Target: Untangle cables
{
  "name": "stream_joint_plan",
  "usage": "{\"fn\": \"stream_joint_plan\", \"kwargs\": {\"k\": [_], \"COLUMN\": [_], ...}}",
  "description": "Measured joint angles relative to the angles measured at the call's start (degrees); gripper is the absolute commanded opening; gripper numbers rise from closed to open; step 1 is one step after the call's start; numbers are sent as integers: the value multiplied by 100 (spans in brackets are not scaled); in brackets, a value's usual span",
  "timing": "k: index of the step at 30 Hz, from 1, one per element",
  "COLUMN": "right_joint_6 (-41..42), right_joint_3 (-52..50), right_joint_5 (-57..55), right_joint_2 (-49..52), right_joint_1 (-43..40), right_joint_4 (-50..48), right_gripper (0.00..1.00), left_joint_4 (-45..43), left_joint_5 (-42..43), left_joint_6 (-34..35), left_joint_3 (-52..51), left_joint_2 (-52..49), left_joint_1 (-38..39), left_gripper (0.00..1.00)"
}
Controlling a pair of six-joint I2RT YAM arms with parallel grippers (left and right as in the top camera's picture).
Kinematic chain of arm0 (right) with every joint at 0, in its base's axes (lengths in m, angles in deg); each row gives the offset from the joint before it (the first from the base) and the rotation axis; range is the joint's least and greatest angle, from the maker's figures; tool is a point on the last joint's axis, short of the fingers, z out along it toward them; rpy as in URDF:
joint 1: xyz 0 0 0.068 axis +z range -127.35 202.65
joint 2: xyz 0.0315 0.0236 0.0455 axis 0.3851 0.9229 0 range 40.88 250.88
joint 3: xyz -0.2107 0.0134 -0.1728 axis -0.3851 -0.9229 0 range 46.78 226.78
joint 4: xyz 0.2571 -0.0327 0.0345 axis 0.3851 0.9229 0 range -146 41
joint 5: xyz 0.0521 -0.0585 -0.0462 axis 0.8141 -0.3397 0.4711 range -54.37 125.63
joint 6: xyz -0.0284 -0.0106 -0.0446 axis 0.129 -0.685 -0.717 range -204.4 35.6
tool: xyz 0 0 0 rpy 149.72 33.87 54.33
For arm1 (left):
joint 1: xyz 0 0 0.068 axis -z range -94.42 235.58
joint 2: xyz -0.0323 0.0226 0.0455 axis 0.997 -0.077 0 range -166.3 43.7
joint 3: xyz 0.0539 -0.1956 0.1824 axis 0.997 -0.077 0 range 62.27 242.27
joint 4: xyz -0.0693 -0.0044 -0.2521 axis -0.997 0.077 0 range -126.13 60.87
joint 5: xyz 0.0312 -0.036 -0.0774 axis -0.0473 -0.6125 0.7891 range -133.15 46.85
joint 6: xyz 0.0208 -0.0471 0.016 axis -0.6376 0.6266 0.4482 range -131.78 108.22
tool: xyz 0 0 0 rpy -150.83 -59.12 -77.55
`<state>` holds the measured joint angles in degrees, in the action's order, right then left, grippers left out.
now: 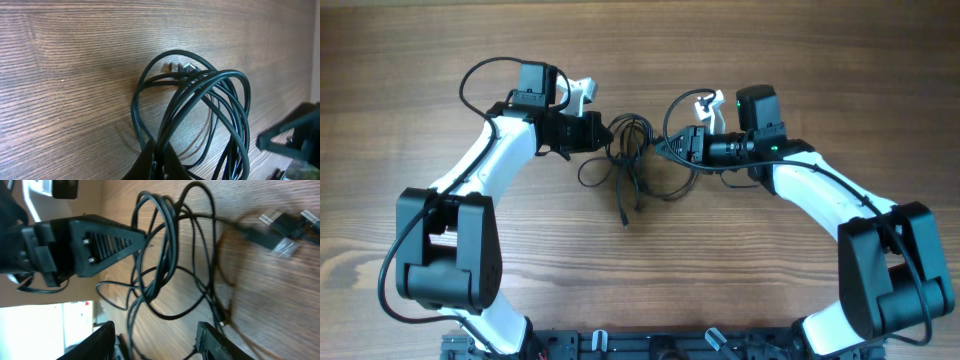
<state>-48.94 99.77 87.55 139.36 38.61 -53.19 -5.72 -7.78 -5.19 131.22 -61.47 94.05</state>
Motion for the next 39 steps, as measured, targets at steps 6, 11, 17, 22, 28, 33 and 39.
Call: {"fn": "stream_joint_plan", "kwargs": {"k": [6,11,17,22,28,33,39], "right_joint_6": [302,448,544,964,1554,1797,1956], "right_joint_3": [221,234,236,236,234,234,234], "right_joint_5": [444,459,348,-363,-1261,-1716,-2367], "right_joint_2": [-2,-4,-7,-9,-11,-11,-11], "right_joint_1": [33,535,1235,1681,1961,2155,2323], "right_joint_4": [-92,-332,-807,-750,-164,48,66], "right_gripper": [58,58,43,28,30,35,25], "left_joint_4": [-140,-227,-238,-238,-240,-240,-240], "left_joint_5": [-42,-48,-52,-63,-116,-133,-149], "left_joint_6": [529,1296,1644,1694,1716,1735,1735], "left_joint_3": [0,0,0,0,0,0,0], "left_joint_2": [0,0,0,0,0,0,0], "left_joint_1": [0,0,0,0,0,0,0], "left_gripper": [4,4,4,4,4,4,4]}}
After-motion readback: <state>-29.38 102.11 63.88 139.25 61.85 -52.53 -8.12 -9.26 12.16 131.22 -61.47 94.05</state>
